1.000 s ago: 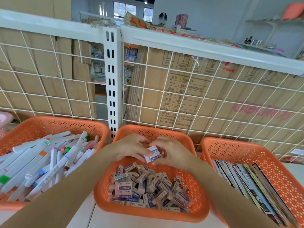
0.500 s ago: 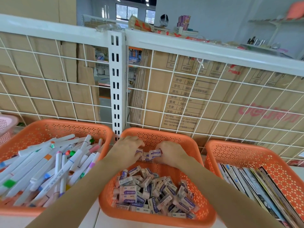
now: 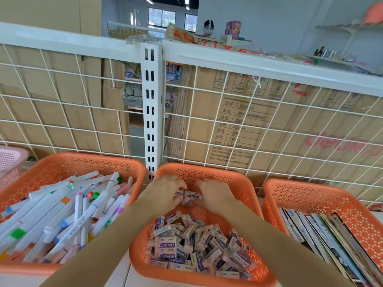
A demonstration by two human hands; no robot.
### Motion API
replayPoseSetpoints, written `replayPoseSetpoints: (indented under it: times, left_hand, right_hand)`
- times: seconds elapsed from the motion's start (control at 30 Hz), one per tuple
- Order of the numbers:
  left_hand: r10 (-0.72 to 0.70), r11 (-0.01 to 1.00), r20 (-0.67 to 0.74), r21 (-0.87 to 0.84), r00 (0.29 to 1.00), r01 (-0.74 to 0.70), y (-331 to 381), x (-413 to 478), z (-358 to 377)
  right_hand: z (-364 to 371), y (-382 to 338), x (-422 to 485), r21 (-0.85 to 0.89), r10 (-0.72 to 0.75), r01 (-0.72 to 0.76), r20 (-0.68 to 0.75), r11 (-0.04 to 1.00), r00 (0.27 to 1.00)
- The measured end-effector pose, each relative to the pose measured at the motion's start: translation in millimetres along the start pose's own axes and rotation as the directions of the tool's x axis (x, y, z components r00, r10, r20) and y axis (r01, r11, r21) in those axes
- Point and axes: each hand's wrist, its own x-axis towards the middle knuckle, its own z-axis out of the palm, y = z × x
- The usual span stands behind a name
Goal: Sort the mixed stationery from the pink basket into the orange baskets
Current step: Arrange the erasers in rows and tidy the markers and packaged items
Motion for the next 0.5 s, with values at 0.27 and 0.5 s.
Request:
replayPoseSetpoints:
  times: [0.27,0.5]
  left_hand:
    - [0.043,0.996,0.483,-0.092,0.874,0.002,10.2,-2.8,-11.1]
    - [-0.030,0.984,0.588,-0.124,0.808,0.127,20.7,-4.0,10.5]
  right_hand:
    - [-19.7,15.1,-48.2,0.311,0.060,-0.051,-0.017,0.949,0.998]
    - [-12.0,6.9,-62.8,0.419,0.038,-0.059,0.057,0.906,0.998]
